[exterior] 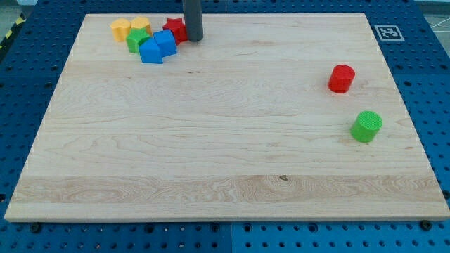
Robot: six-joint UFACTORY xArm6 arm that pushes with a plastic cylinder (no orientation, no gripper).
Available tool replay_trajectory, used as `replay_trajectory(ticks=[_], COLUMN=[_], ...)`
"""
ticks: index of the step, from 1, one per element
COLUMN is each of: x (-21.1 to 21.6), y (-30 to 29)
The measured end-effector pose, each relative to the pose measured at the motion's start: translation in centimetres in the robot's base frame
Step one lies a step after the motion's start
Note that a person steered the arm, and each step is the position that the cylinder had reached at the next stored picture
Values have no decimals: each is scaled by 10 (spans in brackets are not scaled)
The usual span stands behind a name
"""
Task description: Push the red circle to the center of the board
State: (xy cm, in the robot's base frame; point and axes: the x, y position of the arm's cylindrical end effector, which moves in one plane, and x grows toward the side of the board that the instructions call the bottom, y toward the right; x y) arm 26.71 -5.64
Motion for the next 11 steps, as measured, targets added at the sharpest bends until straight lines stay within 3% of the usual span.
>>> replay_trajectory(ticks=[1, 3, 4, 5, 6, 7, 8, 11], x=[22, 93, 105, 63, 84, 133, 157, 161], y=[90, 208, 268, 256, 304, 374, 400, 224])
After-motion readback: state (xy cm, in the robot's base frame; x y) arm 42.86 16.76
